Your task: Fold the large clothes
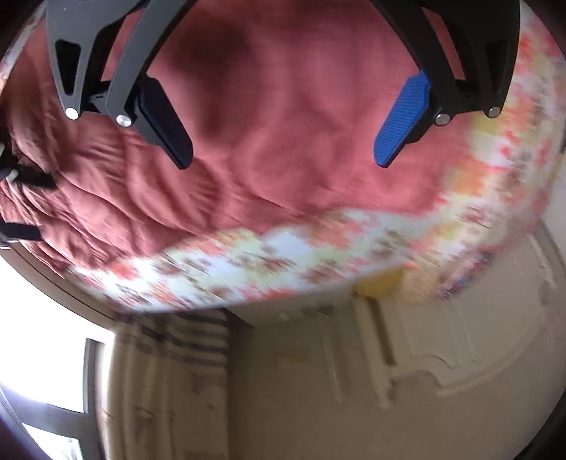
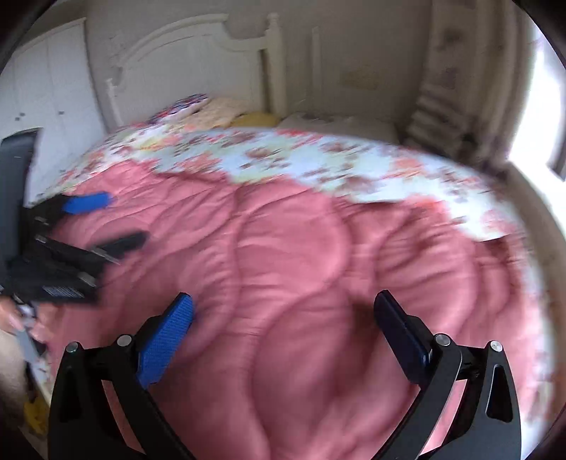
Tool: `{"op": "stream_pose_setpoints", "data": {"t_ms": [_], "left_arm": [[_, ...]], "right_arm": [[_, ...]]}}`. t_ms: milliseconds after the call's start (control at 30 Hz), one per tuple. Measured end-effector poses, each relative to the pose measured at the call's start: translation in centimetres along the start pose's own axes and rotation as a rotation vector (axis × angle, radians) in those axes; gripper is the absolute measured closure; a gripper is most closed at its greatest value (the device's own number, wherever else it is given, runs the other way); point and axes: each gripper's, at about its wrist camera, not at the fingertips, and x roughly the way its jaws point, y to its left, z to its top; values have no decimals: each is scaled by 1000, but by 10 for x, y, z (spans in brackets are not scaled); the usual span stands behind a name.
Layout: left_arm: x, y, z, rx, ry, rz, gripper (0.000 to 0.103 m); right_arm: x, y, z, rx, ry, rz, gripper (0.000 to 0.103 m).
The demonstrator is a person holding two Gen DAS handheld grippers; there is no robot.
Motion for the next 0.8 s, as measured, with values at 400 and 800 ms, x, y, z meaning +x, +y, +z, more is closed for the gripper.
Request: {"op": "stream_pose_setpoints", "data": {"t_ms": [400, 800], "left_arm": [[56, 88, -24, -254, 158, 41, 2], [-17, 32, -6, -167, 1, -25, 2]], "right_arm": [[20, -89, -25, 228, 56, -64, 4], [-31, -32, -10, 124, -63, -17, 5]]}}
